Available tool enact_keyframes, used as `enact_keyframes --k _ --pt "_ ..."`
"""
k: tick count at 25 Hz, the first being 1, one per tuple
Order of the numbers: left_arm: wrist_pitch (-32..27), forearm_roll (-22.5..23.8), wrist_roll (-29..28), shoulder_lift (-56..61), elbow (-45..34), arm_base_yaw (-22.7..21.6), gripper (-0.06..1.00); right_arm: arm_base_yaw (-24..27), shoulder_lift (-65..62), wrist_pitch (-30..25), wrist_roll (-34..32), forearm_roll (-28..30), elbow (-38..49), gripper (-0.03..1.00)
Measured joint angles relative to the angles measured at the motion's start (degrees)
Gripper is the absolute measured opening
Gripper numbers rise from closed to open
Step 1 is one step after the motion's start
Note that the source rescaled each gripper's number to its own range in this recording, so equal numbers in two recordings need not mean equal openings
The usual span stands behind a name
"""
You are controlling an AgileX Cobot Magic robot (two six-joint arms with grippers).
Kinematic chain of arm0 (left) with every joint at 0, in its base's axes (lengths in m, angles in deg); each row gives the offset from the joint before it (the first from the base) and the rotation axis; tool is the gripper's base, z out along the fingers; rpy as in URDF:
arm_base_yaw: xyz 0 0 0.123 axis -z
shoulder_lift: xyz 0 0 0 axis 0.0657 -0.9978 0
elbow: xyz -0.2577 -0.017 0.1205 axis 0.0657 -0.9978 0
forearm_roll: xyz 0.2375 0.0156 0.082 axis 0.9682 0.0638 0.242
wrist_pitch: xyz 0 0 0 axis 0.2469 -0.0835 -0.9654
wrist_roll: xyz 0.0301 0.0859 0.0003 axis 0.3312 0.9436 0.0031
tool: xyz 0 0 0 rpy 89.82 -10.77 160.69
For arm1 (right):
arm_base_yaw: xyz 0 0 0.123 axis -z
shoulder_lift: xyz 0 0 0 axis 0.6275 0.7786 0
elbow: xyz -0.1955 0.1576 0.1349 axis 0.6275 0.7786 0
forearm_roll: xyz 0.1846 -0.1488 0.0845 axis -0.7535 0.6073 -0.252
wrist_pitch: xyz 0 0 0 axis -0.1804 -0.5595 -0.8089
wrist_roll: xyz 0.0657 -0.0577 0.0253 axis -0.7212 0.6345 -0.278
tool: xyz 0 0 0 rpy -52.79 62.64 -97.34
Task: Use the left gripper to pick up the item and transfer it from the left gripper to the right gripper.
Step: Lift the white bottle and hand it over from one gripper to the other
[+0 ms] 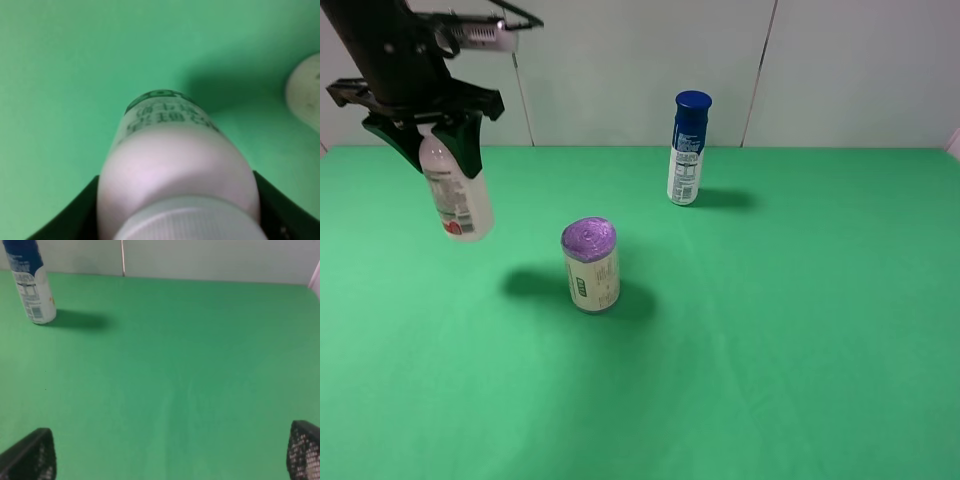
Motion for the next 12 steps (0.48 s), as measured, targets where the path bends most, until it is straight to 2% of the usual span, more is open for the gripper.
enact_keyframes --k 12 --pt "0.18 -8.77 0.73 7.27 0.45 1.20 0.01 0.00 0.00 0.00 0.00 -0.05 0.00 1.00"
